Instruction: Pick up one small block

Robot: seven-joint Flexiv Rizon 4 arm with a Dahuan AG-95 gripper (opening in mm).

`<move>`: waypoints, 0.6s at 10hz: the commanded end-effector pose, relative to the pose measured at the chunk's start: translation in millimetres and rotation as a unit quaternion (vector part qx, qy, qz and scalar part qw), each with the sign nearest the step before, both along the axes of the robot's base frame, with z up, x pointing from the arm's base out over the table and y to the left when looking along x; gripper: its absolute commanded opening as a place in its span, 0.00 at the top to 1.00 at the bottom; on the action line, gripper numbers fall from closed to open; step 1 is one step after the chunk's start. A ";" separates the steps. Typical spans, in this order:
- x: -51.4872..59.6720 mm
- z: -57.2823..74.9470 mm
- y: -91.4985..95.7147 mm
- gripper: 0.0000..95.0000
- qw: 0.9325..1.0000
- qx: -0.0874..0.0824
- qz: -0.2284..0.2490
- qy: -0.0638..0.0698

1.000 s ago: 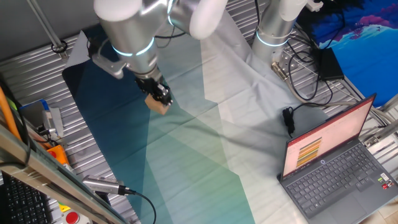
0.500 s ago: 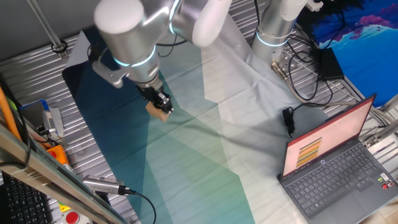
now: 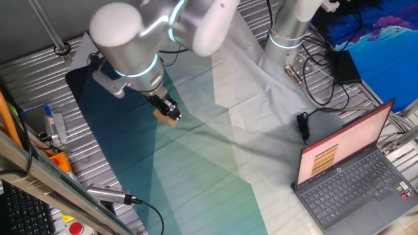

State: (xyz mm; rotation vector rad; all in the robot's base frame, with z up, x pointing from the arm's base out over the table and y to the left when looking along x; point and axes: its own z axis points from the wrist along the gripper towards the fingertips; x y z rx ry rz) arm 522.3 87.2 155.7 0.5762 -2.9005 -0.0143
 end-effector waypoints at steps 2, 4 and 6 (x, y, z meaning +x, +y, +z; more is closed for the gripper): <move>-12.3 0.6 -19.4 1.00 1.000 0.004 0.013 0.000; -16.8 6.1 -32.5 1.00 1.000 0.006 0.022 0.003; -24.0 17.3 -46.8 1.00 0.999 0.009 0.029 0.011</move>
